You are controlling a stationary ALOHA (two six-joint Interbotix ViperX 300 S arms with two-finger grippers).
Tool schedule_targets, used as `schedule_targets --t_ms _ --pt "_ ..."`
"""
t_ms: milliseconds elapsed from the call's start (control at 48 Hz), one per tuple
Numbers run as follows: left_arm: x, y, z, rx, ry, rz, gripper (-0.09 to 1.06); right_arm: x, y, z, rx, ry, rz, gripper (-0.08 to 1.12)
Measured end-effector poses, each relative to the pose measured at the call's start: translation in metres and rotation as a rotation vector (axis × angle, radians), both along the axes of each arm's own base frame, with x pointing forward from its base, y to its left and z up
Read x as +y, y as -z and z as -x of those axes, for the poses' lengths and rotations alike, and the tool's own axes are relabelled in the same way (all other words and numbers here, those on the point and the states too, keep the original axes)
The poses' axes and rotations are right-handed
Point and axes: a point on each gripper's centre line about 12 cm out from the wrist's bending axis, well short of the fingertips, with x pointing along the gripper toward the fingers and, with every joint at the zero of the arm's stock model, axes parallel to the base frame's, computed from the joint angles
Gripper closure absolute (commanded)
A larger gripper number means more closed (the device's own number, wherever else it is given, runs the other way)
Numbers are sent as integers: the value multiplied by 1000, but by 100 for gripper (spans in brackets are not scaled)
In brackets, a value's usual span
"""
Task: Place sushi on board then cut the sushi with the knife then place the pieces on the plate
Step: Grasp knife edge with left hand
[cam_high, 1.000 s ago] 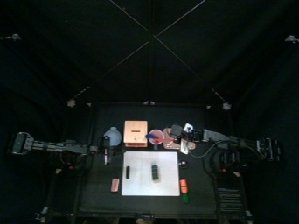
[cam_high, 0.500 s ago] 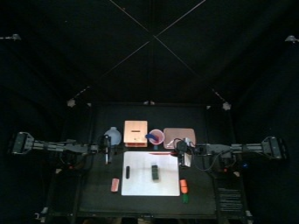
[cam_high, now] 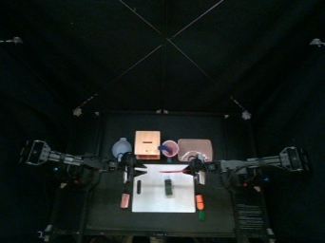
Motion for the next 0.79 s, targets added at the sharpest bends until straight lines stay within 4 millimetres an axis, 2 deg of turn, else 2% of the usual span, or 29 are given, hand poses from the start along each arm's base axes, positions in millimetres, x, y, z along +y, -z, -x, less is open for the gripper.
schedule_targets --t_ms 146,438,792 --pt "-3 8 -17 69 7 7 6 4 10 -10 29 -18 4 66" --pt "-8 31 -50 241 37 6 6 8 15 -29 40 -36 18 66" --pt "-12 45 -75 290 87 -71 10 15 18 -34 40 -54 11 67"
